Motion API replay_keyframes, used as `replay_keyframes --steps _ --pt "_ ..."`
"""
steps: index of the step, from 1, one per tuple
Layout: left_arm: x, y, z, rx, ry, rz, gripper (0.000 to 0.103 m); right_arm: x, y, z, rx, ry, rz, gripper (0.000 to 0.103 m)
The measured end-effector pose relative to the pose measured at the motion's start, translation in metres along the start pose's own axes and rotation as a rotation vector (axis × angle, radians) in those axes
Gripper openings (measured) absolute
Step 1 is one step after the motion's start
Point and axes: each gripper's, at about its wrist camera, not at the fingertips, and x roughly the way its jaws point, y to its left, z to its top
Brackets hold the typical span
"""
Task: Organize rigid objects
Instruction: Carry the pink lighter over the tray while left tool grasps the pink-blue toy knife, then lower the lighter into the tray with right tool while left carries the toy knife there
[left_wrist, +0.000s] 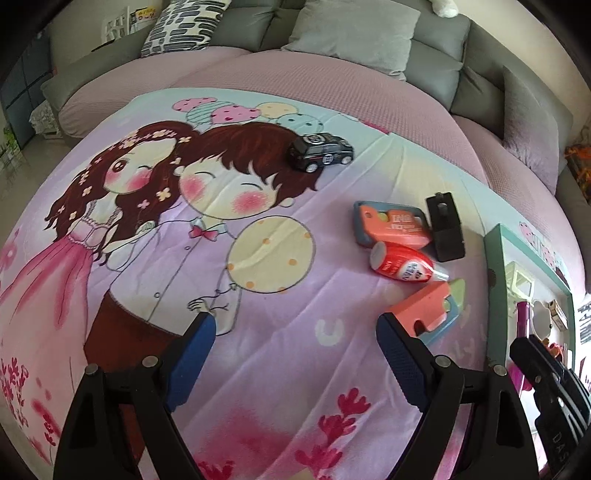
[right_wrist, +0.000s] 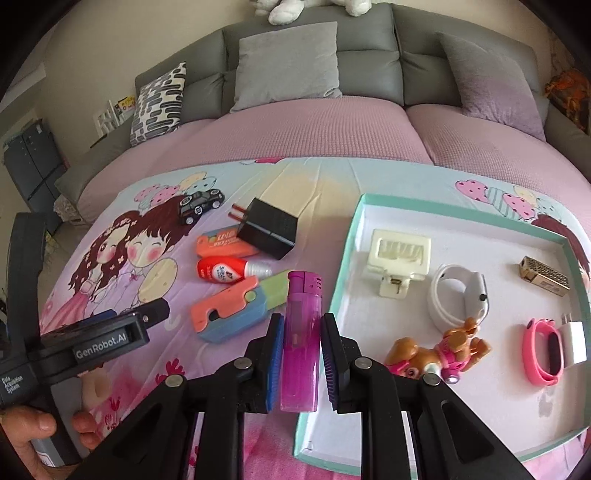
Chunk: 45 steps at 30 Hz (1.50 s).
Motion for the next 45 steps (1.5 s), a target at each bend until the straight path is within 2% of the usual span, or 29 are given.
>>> replay_keyframes --steps 6,12,20,24,26,27,33,39,45 --pt "0.005 -0.040 -0.002 0.103 -0.008 -0.051 0.089 -0.013 -0.028 0.006 0.078 -0.039 -0.018 0.022" --pt "0.018 -0.065 -0.004 0.137 0.013 -0.104 0.089 -0.018 -0.041 0.006 0.111 -0.053 -0.014 0.022" --pt "0.031 -0.084 -0.006 0.202 0.010 -0.043 0.089 -0.022 -0.053 0.006 0.144 -0.063 -0.015 0.022" --pt "0.035 -0.087 -0.004 0.193 0.000 -0.034 0.089 -0.022 -0.056 0.005 0.153 -0.060 -0.008 0.022" --pt "0.035 -0.086 -0.005 0.198 0.000 -0.033 0.081 -0.020 -0.057 0.005 0.155 -0.053 -0.006 0.022" --pt "0.035 -0.087 -0.005 0.201 -0.002 -0.043 0.072 -0.020 -0.058 0.005 0.158 -0.051 -0.006 0.022" --pt "0.030 -0.083 -0.005 0.193 -0.011 -0.058 0.072 -0.022 -0.062 0.004 0.172 -0.057 -0.001 0.022" --pt "0.005 -0.075 0.000 0.164 -0.079 -0.093 0.072 -0.027 -0.064 0.005 0.176 -0.071 0.000 0.022" --pt "-0.041 -0.072 0.006 0.156 -0.214 -0.126 0.072 -0.048 -0.075 0.009 0.196 -0.123 -0.024 0.022"
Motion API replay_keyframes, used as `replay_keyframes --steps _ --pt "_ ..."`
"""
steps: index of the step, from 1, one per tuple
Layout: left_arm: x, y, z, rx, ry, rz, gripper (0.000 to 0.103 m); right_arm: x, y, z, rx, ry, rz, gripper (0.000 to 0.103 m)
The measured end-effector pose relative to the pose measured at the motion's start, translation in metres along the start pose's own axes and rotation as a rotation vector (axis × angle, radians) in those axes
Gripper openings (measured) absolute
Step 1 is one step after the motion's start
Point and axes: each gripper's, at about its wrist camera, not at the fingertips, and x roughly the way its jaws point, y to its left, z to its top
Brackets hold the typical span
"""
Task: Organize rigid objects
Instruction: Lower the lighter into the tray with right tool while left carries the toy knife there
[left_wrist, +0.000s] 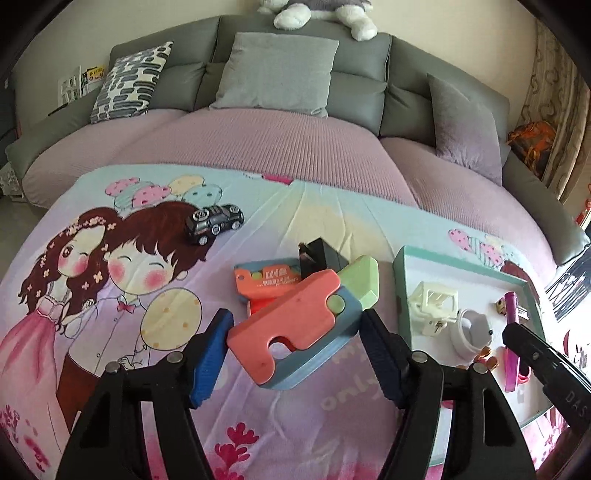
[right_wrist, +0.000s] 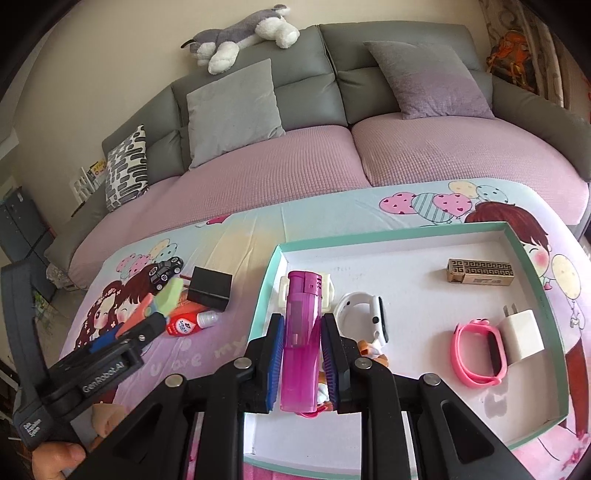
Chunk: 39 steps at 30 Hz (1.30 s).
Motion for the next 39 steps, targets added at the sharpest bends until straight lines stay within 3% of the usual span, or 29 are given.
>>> replay_keyframes --steps 7,17,26,39 --pt "-0.023 -0.025 0.006 0.053 -0.054 -0.058 0.072 -0.017 -0.035 0.006 0.071 -0.029 -0.079 0.022" --pt "-0.020 -0.079 -0.006 0.159 -0.035 -0.130 0.072 -0.038 -0.086 0.008 0.177 -0.059 -0.171 0.022" --pt "0.004 -0.104 -0.022 0.175 0.035 -0.134 0.072 -0.011 -0.095 -0.002 0.192 0.034 -0.145 0.022" --pt "0.036 -0.125 -0.033 0.170 0.102 -0.129 0.072 0.000 -0.102 -0.006 0.215 0.060 -0.121 0.022"
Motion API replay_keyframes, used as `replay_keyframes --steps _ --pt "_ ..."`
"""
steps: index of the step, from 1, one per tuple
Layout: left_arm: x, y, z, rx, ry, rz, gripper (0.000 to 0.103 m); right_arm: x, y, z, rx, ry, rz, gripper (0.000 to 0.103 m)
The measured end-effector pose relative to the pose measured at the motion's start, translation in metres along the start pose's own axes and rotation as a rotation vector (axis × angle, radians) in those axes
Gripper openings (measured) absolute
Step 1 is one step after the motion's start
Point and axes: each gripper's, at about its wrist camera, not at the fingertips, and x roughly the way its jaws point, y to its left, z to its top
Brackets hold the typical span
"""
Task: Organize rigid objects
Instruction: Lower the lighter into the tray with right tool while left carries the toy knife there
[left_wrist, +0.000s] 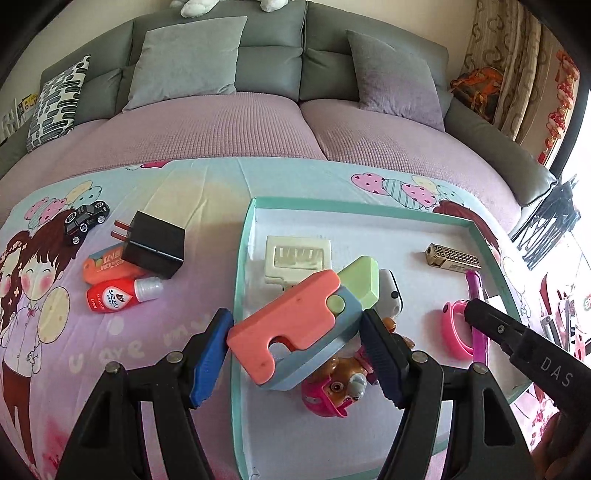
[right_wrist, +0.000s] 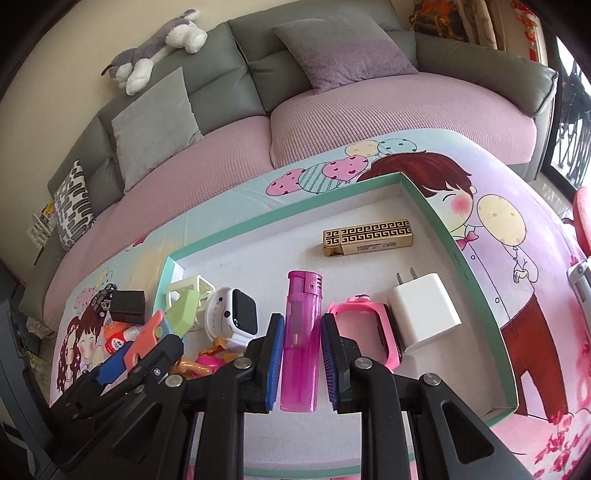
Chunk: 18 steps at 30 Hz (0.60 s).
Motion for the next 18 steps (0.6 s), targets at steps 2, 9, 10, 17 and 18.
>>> replay_keyframes --steps 2,9,10,17,18 --pt "0.003 -0.001 0.001 0.000 0.003 0.002 0.072 0.002 -0.002 0.000 0.005 0.003 0.004 0.022" --pt "0.018 -0.008 -0.001 0.008 0.042 -0.005 0.072 0.011 -0.004 -0.001 0.004 0.031 0.008 0.022" --pt "0.018 -0.009 -0.001 0.010 0.041 -0.001 0.072 0.012 -0.004 -0.001 0.004 0.032 0.008 0.022" --pt "0.014 -0.011 -0.001 0.024 0.037 0.024 0.072 0.014 -0.011 -0.001 0.021 0.041 0.012 0.022" --pt "0.014 -0.011 -0.001 0.025 0.036 0.028 0.072 0.014 -0.011 -0.001 0.022 0.041 0.013 0.022"
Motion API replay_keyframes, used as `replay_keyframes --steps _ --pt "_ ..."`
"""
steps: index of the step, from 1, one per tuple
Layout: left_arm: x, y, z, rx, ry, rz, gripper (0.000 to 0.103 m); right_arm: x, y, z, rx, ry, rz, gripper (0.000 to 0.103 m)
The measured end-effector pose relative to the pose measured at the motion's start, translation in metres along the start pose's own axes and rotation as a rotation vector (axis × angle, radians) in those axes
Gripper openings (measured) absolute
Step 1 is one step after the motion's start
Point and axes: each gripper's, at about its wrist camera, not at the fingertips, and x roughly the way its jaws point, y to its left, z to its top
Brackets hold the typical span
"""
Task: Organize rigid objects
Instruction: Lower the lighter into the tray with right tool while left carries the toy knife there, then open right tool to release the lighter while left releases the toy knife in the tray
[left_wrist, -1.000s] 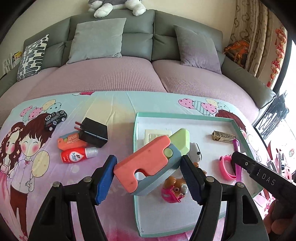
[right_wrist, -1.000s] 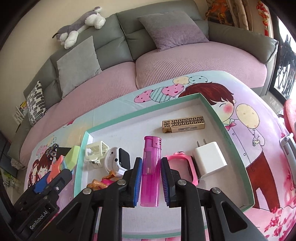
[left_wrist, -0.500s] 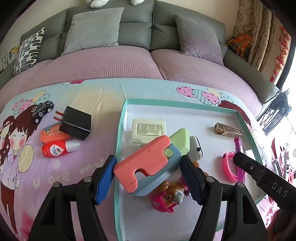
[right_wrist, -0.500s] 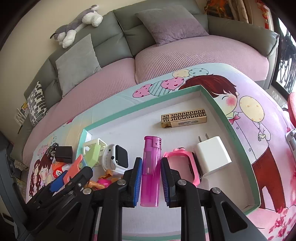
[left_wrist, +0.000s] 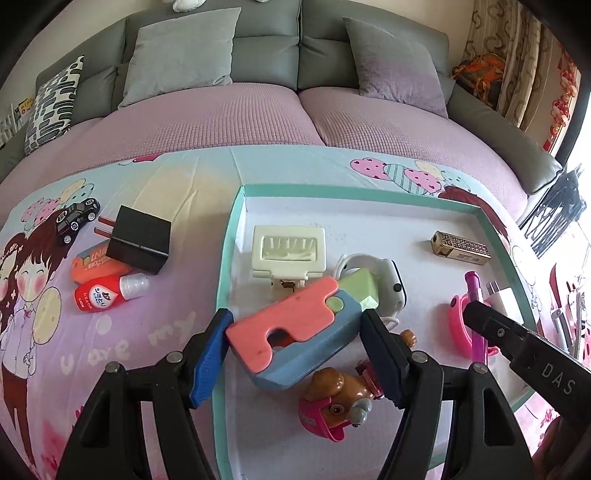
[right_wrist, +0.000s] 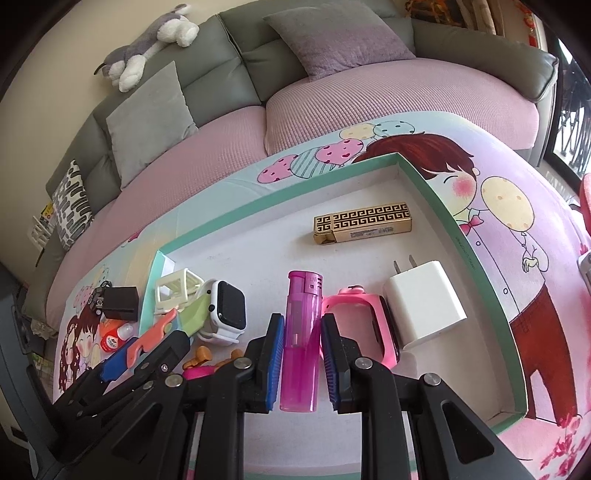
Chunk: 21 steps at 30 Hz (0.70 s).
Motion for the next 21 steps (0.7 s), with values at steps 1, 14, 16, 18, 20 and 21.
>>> replay_keyframes --steps 1,14,16,18,20,21 --pt "-0.001 0.000 0.000 0.000 0.000 0.004 0.072 0.000 -0.001 0.000 0.002 -0.001 0.001 0.023" --pt "-0.025 0.017 0.007 -0.035 -0.055 0.090 0.076 -0.013 0.002 0.006 -0.028 -0.044 0.004 0.023" --pt "-0.030 0.021 0.009 -0.045 -0.071 0.100 0.076 -0.015 0.001 0.007 -0.024 -0.051 0.009 0.023" --pt "-0.034 0.025 0.011 -0.057 -0.085 0.108 0.077 -0.016 -0.001 0.008 -0.018 -0.055 0.011 0.023" --pt "-0.035 0.029 0.012 -0.070 -0.088 0.119 0.086 -0.016 -0.002 0.009 -0.014 -0.056 0.004 0.023" --pt "-0.035 0.030 0.013 -0.077 -0.088 0.125 0.089 -0.016 -0.003 0.009 -0.015 -0.055 -0.002 0.023"
